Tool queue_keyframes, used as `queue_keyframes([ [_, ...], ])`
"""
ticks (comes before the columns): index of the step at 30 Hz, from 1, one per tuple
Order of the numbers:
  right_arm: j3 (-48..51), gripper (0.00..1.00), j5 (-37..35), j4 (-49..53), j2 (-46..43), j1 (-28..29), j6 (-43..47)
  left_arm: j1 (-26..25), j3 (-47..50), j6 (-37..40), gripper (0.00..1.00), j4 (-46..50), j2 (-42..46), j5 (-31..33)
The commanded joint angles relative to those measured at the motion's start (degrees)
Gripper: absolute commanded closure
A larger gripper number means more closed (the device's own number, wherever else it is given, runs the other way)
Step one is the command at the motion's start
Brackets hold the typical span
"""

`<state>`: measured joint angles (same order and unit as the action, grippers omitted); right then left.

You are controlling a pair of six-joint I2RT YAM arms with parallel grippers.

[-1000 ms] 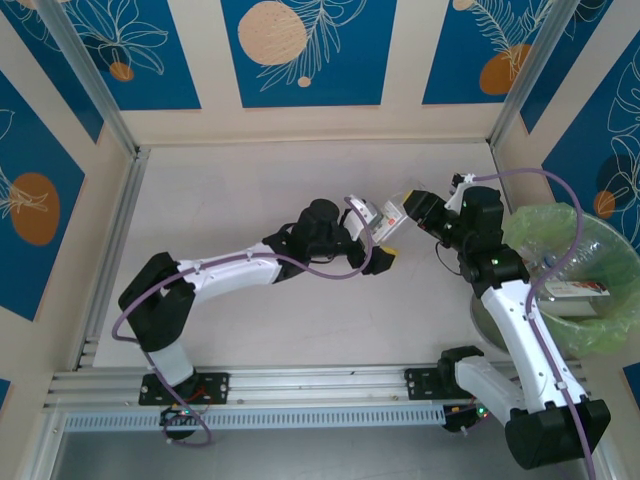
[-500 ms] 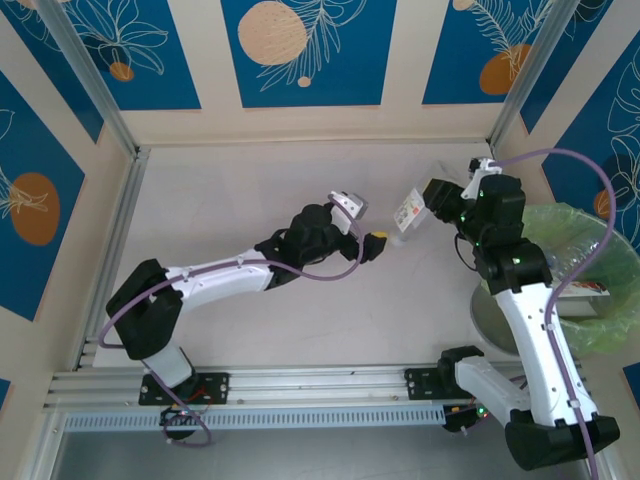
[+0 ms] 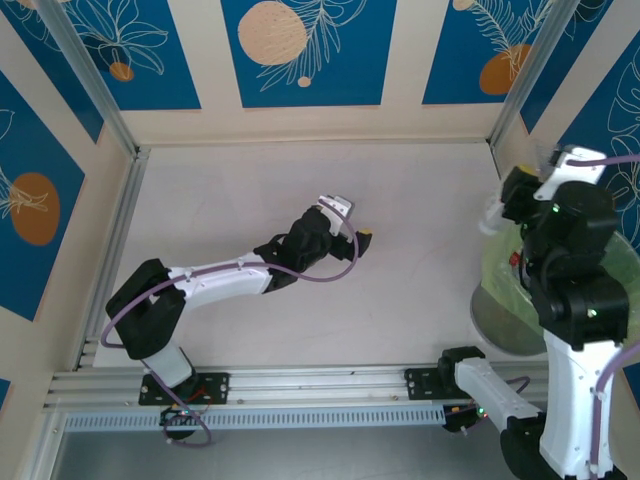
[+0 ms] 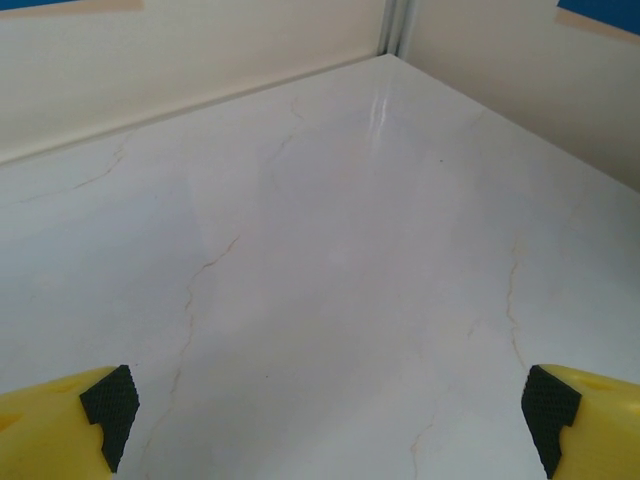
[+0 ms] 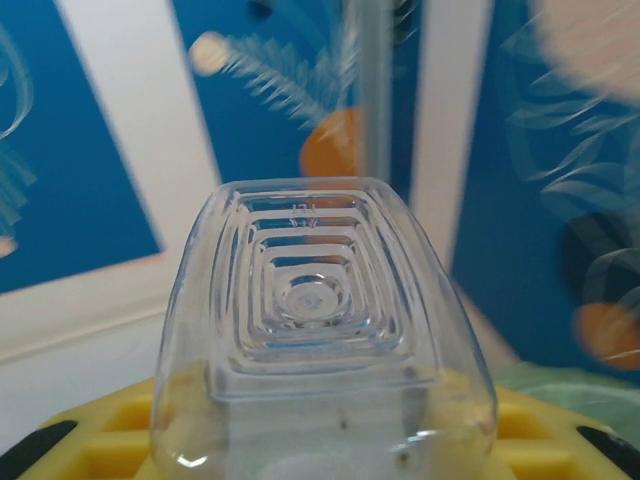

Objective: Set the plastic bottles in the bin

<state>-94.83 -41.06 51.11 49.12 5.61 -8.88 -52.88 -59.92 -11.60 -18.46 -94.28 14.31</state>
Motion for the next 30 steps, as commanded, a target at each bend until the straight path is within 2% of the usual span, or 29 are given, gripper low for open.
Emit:
queue_keyframes([
  [1, -3.5, 0.71, -22.1, 0.3, -1.6, -0.2, 12.4, 1.2, 1.2, 0.5, 0.00, -1.7, 0.3, 2.3],
  [3, -2.5, 0.71, -28.6, -1.1, -2.9, -0.3, 16.9, 2.2, 1.9, -0.7, 0.00, -2.0, 0.6, 2.3],
  [6, 0.0, 0.70, -35.1, -0.6, -5.4, -0.2, 18.4, 4.2, 2.6, -3.1, 0.00, -2.4, 0.9, 1.7],
  [10, 8.3, 0.69, -41.9, -5.1, -8.0, -0.3, 25.3, 6.6, 2.8, -4.6, 0.00, -2.2, 0.8, -0.4],
  [12, 10.2, 0.68, -42.9, -1.3, -7.8, -0.7, 21.3, 7.5, 3.0, -4.6, 0.00, -2.0, 0.8, -1.2],
  [14, 11.7, 0.67, -41.7, 6.9, -7.7, -1.4, 10.9, 8.5, 3.0, -4.7, 0.00, -1.3, 0.8, -2.1],
  [16, 16.4, 0.67, -42.0, 5.6, -8.2, -2.7, 9.7, 9.5, 3.1, -5.3, 0.00, -0.7, 0.9, -2.7],
  [18, 21.4, 0.67, -39.2, 2.1, -8.2, -5.5, 10.8, 10.4, 3.4, -5.9, 0.00, -0.4, 1.0, -3.9],
  [21, 24.0, 0.64, -30.8, 3.8, -5.4, -14.1, 5.9, 11.4, 4.2, -6.7, 0.00, -0.3, 1.5, -5.2],
  [23, 24.4, 0.60, -22.5, 4.3, -3.3, -21.7, 3.6, 11.7, 4.7, -6.9, 0.00, 0.2, 1.6, -5.3],
  [24, 24.5, 0.56, -19.6, 4.3, -2.6, -24.0, 3.0, 11.9, 4.8, -7.0, 0.00, 0.3, 1.8, -5.1],
  [25, 24.9, 0.49, -18.2, 3.9, -2.2, -25.3, 2.4, 11.9, 5.0, -7.1, 0.00, 0.4, 1.8, -4.9],
  [28, 25.5, 0.28, -19.0, 2.8, -1.4, -25.2, 2.8, 12.0, 4.9, -7.7, 0.00, 0.9, 1.5, -4.5],
  [30, 25.5, 0.20, -21.5, 2.6, -0.7, -24.2, 3.2, 12.2, 4.4, -8.0, 0.00, 1.0, 1.2, -4.6],
])
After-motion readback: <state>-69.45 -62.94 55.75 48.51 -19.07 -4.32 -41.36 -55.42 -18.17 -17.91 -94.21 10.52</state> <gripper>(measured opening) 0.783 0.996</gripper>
